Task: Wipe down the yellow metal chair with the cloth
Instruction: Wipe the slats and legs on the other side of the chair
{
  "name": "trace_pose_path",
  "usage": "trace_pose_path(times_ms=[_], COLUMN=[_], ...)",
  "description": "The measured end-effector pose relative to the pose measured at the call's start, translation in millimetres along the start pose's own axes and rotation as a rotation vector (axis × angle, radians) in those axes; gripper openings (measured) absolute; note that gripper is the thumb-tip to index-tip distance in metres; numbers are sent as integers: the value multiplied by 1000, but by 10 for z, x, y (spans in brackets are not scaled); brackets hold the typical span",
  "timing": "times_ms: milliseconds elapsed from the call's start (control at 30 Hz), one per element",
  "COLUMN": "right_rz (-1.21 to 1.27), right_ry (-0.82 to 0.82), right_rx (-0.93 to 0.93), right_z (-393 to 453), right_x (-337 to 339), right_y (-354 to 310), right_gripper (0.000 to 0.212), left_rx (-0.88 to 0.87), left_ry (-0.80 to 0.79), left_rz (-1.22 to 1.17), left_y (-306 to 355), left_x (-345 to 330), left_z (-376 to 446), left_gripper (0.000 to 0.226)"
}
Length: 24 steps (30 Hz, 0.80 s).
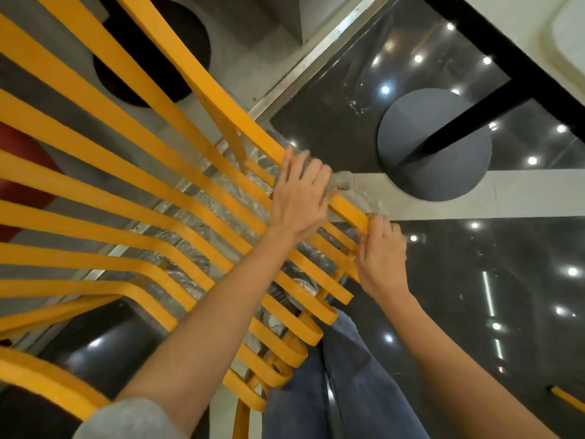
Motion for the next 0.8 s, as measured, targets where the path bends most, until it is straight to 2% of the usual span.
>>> trace_pose_path(times_ms=[67, 133, 200, 267, 367, 467, 567, 700, 767, 800], right_rz=[11, 24, 25, 30, 32, 26, 45, 45, 50, 50], right_ry=[-20, -33, -35, -41, -44, -33, -45, -71, -73, -70], right_rx=[-2, -6, -8, -12, -3, 1, -17, -21, -23, -25], right_z=[4, 8, -2, -7, -6, -4, -18, -4, -1, 0], right_x=[6, 16, 29, 33, 28, 22, 20, 28, 20, 11], right_y=[9, 9, 2, 1, 7, 15, 1, 16, 27, 36], right_gripper=[38, 41, 41, 41, 41, 41, 46, 49, 47, 46], left_rx=[-119, -215, -237, -172, -54, 72, 141, -83, -170, -169], left_ry=[-76, -108, -122, -139, -39, -8, -34, -204, -196, -144], left_rz=[-42, 47, 173, 317, 471, 516, 446, 175, 172, 201], left_y=[235, 85, -248, -750, -1609, -1987, -1524, -452, -470, -628], left_x=[-4, 46, 106, 276, 728, 1035, 800, 153, 163, 198], left_z=[-129, -60, 82, 284, 615, 773, 586, 148, 168, 222], left_gripper=[53, 53, 51, 52, 52, 58, 58, 49, 50, 51])
Point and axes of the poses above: each hand's wrist, its own z-axis towards the middle knuckle, its own x-axis out of the back of the hand, y = z × x, the point moved 2 cm from there along z, towards the middle knuckle, and after that the axes turned 5 degrees about z, right-handed, at the moved point
